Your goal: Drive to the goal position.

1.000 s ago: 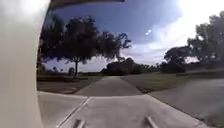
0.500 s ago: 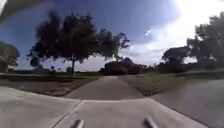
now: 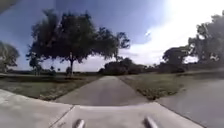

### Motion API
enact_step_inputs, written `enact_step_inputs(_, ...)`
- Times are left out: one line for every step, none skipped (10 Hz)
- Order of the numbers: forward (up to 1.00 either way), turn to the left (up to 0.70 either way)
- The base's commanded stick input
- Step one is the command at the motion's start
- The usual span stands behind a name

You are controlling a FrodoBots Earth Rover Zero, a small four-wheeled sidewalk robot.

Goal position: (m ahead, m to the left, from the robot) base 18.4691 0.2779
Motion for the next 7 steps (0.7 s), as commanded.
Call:
enact_step_inputs(0.7, 0.0)
enact_step_inputs(0.7, 0.0)
enact_step_inputs(0.7, 0.0)
enact_step_inputs(0.7, 0.0)
enact_step_inputs(0.7, 0.0)
enact_step_inputs(0.7, 0.0)
enact_step_inputs(0.7, 0.0)
